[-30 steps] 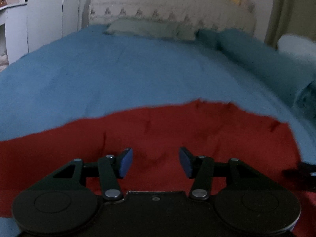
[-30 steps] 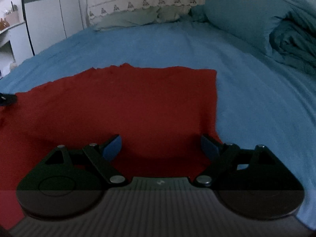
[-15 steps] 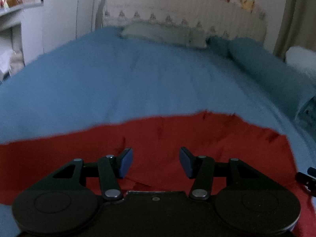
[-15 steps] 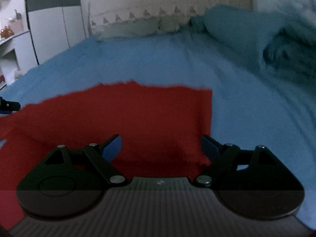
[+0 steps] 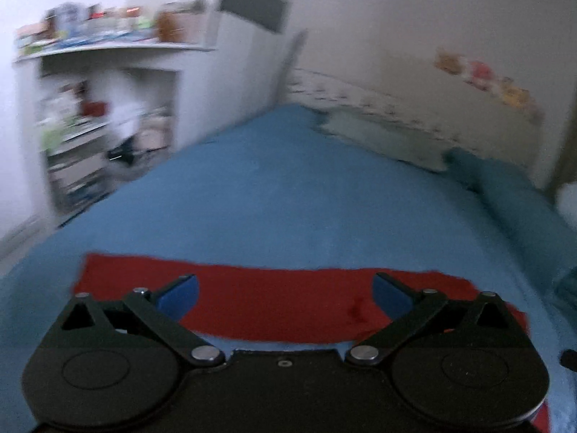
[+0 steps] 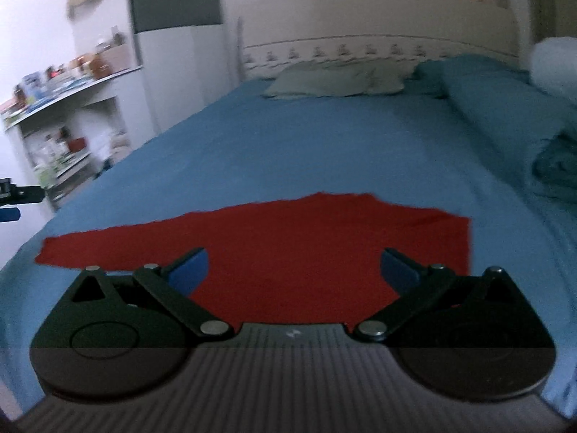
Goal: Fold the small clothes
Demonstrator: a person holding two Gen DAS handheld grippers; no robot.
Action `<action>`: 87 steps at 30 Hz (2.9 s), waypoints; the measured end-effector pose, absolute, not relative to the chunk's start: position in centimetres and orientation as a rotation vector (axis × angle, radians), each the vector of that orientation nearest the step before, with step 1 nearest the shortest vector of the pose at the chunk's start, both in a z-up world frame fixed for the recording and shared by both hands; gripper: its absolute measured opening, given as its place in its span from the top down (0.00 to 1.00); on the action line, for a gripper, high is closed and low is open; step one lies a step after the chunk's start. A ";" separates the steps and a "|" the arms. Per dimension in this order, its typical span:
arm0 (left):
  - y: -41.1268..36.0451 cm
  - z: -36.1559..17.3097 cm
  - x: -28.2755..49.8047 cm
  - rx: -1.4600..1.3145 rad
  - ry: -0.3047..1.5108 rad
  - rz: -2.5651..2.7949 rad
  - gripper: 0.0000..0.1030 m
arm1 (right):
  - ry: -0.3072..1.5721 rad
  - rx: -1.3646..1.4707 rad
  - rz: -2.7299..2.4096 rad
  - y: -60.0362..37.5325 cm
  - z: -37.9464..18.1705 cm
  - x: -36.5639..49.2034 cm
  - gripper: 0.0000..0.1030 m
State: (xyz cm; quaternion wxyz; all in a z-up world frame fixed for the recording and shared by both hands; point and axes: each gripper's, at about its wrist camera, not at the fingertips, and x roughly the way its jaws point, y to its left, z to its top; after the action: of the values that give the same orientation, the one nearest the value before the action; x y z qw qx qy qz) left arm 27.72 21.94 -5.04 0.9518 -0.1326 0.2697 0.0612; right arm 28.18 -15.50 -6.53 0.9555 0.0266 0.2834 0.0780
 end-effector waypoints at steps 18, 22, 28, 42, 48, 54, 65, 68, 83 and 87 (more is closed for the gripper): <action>39.9 -18.5 30.8 -0.683 0.644 0.308 0.35 | 0.751 0.017 0.319 2.8 -14.6 27.8 0.00; 40.4 -19.6 32.0 -0.681 0.618 0.308 0.44 | 0.746 -0.010 0.319 3.7 -15.6 28.9 0.00; 41.3 -20.0 34.0 -0.662 0.630 0.346 0.93 | 0.740 -0.028 0.294 4.0 -17.3 30.8 0.00; 36.7 -13.6 34.6 -0.489 0.563 0.289 0.95 | 0.705 0.013 0.244 0.8 -16.5 31.5 0.00; 28.7 -8.1 36.0 -0.372 0.506 0.165 0.95 | 0.667 0.043 0.193 -3.1 -14.6 30.8 0.00; 17.1 -4.4 37.7 -0.276 0.469 -0.013 0.95 | 0.619 0.069 0.119 -9.8 -12.5 29.6 0.00; -2.7 -5.7 40.9 -0.143 0.516 -0.277 0.95 | 0.586 0.119 -0.058 -23.6 -11.8 27.6 0.00; -6.6 -8.2 41.8 -0.115 0.555 -0.316 0.95 | 0.597 0.117 -0.089 -26.2 -12.7 27.1 0.00; -13.0 -19.7 42.4 0.007 0.753 -0.374 0.91 | 0.681 0.147 -0.139 -31.1 -17.2 26.5 0.00; -10.8 -17.4 40.5 -0.004 0.706 -0.416 0.28 | 0.672 0.136 -0.130 -30.5 -16.7 26.9 0.00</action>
State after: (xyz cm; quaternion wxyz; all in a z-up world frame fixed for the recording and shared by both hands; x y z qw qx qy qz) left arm 40.52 -10.83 -17.39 0.9172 -0.0020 0.3433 -0.2023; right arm 26.94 -30.53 -16.69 0.9398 0.0668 0.3290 -0.0635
